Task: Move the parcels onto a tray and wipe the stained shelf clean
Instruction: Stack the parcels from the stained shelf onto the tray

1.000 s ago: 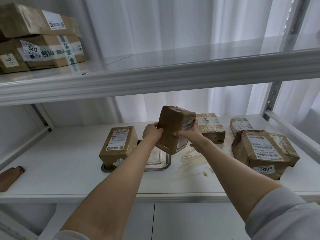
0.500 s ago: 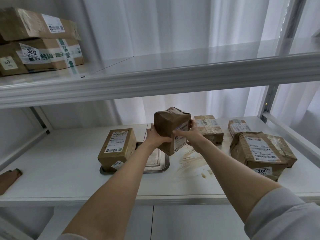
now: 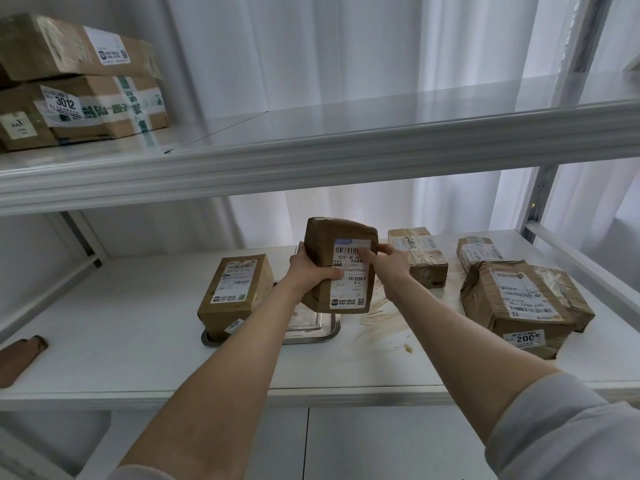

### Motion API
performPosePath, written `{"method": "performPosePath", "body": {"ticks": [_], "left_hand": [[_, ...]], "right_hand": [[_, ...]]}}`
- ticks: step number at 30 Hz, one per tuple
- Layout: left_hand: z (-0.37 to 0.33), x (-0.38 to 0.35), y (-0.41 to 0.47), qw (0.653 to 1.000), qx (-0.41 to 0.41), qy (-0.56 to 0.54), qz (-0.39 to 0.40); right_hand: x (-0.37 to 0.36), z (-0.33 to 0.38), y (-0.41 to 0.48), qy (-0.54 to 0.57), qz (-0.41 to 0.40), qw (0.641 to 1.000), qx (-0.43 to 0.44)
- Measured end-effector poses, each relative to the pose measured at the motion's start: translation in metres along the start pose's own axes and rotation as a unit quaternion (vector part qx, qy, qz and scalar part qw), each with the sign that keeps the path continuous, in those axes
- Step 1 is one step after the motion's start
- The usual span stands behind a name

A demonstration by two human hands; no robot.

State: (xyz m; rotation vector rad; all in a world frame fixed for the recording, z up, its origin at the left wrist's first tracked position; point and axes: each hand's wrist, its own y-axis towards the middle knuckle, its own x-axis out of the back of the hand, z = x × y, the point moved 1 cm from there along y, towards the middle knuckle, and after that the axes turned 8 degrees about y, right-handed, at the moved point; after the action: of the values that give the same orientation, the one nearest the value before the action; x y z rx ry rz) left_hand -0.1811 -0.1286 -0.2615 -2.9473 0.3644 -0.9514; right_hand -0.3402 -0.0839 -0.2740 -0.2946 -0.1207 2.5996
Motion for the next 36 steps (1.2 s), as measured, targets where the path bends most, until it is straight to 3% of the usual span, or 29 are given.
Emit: {"method": "performPosePath", "body": {"ticks": [6, 17, 25, 30, 36], "left_hand": [[-0.007, 0.004, -0.008, 0.991, 0.046, -0.127, 0.014], [-0.013, 0.004, -0.016, 0.970, 0.122, -0.208, 0.028], [-0.007, 0.007, -0.012, 0.959, 0.145, -0.240, 0.037], [-0.004, 0.003, -0.010, 0.961, 0.146, -0.232, 0.048], [-0.006, 0.001, -0.011, 0.966, 0.140, -0.214, 0.041]], "right_hand": [[0.001, 0.005, 0.001, 0.023, -0.024, 0.999, 0.000], [-0.005, 0.013, -0.011, 0.014, -0.036, 0.999, -0.013], [0.001, 0.011, -0.018, -0.057, 0.142, 0.970, -0.189], [0.000, 0.009, -0.018, -0.049, 0.180, 0.959, -0.211], [0.002, 0.014, -0.024, -0.015, 0.165, 0.972, -0.167]]}}
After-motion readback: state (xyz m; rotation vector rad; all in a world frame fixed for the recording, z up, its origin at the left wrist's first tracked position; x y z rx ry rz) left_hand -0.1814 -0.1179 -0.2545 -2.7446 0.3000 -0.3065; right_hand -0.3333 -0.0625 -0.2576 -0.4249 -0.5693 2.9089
